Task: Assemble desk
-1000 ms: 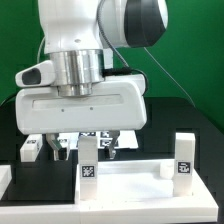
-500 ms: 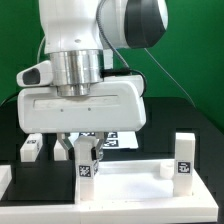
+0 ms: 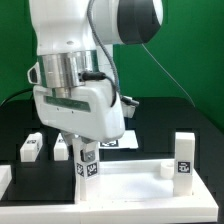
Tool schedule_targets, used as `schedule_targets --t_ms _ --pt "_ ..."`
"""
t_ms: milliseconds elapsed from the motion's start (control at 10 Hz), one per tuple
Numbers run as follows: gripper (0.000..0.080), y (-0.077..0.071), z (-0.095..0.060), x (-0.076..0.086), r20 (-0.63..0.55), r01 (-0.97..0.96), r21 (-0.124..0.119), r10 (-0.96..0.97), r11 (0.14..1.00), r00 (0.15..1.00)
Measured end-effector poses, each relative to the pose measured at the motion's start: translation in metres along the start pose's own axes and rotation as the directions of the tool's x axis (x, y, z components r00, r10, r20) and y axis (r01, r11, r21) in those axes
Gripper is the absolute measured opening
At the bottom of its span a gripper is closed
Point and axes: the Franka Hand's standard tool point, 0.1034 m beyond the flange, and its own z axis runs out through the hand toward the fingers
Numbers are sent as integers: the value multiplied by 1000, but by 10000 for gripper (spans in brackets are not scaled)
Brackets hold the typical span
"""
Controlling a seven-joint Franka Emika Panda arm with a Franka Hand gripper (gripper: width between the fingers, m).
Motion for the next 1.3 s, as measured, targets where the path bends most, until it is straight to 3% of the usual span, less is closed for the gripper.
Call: schedule_targets --t_ms 200,400,600,1100,1300 --pt "290 4 1 1 119 -362 19 357 932 927" --pt "290 3 1 0 152 -511 -24 509 859 848" --pt "290 1 1 -3 155 -601 -52 601 798 784" --pt "294 0 -1 0 132 -800 -82 802 594 583" --pt "294 1 0 -1 132 -792 -81 794 605 593"
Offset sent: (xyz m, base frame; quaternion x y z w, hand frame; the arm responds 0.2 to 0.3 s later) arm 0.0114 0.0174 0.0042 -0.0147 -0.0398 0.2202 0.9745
